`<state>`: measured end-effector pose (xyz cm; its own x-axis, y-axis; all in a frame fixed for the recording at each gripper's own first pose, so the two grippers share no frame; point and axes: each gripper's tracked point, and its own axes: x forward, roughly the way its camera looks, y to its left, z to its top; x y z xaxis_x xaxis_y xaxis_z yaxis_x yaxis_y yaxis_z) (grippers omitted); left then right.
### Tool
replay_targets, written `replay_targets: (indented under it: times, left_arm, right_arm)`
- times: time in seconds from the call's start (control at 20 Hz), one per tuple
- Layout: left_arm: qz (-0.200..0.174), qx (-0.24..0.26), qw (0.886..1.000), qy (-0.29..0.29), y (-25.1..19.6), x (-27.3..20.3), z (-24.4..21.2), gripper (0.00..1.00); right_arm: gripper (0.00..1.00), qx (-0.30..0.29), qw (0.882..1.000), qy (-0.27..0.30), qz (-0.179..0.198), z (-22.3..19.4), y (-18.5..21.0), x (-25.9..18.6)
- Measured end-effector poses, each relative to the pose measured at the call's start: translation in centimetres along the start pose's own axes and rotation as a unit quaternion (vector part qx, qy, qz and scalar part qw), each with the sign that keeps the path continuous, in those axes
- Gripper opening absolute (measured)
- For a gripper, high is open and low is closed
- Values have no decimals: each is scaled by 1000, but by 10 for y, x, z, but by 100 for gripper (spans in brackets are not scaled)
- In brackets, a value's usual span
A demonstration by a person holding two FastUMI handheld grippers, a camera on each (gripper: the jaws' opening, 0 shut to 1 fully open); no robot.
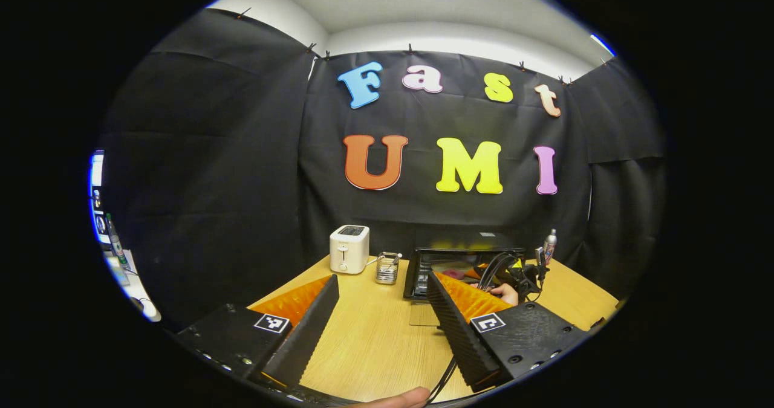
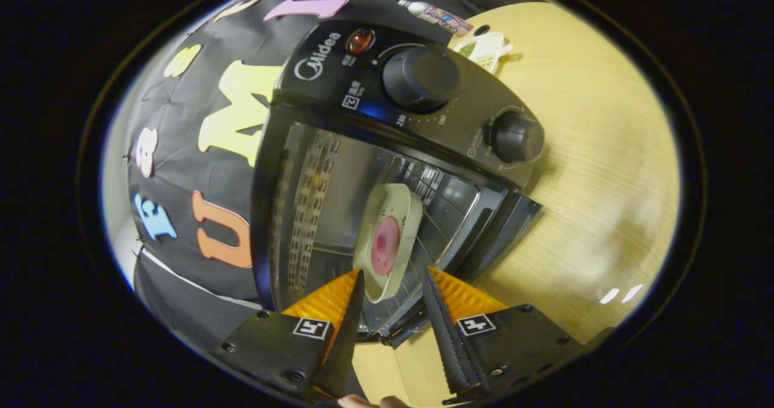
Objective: Open the electric oven with the left hand, put the food in, and close the electric oven.
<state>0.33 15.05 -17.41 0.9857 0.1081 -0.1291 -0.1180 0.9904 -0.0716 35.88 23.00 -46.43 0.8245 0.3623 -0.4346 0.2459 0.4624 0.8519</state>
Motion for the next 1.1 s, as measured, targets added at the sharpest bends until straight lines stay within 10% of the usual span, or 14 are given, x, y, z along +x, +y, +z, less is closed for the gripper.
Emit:
replay_targets:
  times: [0.35, 0.85, 1.1]
  left_arm:
    - [-2, -12, 1000, 29, -4, 4, -19, 93]
    - [-37, 14, 995, 95, -43, 31, -64, 93]
    - [-56, 32, 990, 128, -68, 46, -86, 93]
  right_arm:
    - [99, -133, 990, -36, -6, 23, 10, -50]
    - [99, -326, 940, -103, 7, 106, 30, -169]
    - [95, -440, 879, -186, -7, 176, 67, -255]
